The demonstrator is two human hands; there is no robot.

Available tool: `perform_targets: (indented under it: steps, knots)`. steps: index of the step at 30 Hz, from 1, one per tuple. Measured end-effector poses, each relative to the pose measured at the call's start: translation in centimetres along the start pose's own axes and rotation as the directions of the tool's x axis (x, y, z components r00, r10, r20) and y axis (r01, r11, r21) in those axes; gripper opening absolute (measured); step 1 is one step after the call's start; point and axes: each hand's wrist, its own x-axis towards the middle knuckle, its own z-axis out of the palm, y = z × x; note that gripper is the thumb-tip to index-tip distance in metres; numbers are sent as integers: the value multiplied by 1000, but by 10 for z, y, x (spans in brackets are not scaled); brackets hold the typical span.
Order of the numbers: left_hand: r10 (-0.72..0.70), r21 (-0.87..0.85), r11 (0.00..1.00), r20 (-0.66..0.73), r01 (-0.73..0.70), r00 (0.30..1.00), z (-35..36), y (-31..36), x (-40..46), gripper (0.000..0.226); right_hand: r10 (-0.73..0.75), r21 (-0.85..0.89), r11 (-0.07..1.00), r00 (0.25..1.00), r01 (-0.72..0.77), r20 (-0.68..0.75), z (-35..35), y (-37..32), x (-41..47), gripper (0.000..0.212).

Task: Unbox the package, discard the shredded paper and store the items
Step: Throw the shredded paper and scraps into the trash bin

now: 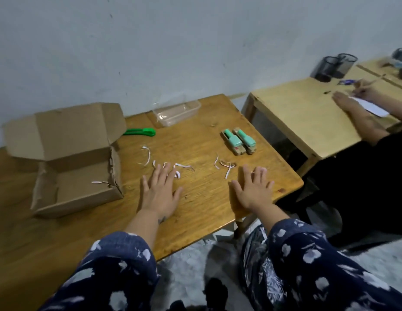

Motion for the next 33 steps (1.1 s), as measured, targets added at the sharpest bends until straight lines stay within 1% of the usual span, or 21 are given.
perform_targets:
  steps: [2,4,6,8,10,11,13,15,16,21,23,28,31,33]
  knots:
    - [-33,-16,999,0,33,999,4,-2,-2,63,-142,-55,989,989,140,-34,11,-19,2,70]
    - [-50,-40,998,-4,50,999,3,-3,-3,60,-282,-78,956,959,282,9,19,-45,5,69]
    - [-56,-66,996,-21,54,998,1,-7,-5,58,-386,-78,917,920,391,64,23,-73,9,67]
    - [-64,-88,994,-53,59,997,-1,-15,-10,56,-503,-54,858,857,511,109,24,-99,10,61]
    - [-89,-116,990,-84,79,992,-2,-25,-16,55,-619,-14,780,775,625,127,26,-120,14,53]
    - [-108,-135,986,-96,94,990,-2,-29,-19,55,-665,-3,743,739,669,108,26,-128,17,49]
    - [-148,-164,978,-107,130,983,-1,-37,-25,56,-727,-9,687,687,727,17,25,-144,24,43]
    - [-177,-164,973,-94,160,980,1,-42,-28,57,-758,-39,652,652,757,-28,24,-159,33,40]
    - [-190,-155,972,-82,176,978,3,-44,-28,58,-767,-52,641,641,766,-8,25,-167,39,39]
    - [-226,-76,972,-35,223,974,9,-44,-27,61,-764,-95,614,620,783,179,28,-199,59,48]
    - [-226,-72,972,-32,224,974,12,-43,-27,62,-764,-96,602,607,792,220,29,-199,61,48]
    - [-287,-85,955,-31,283,958,11,-32,-20,60,-799,-83,585,591,807,110,28,-161,53,39]
    - [-339,-144,932,-21,333,940,8,-18,-5,60,-807,-59,586,589,808,41,26,-132,49,36]
    - [-342,-205,920,-10,333,940,4,-10,6,60,-811,-34,585,583,810,-53,20,-118,50,38]
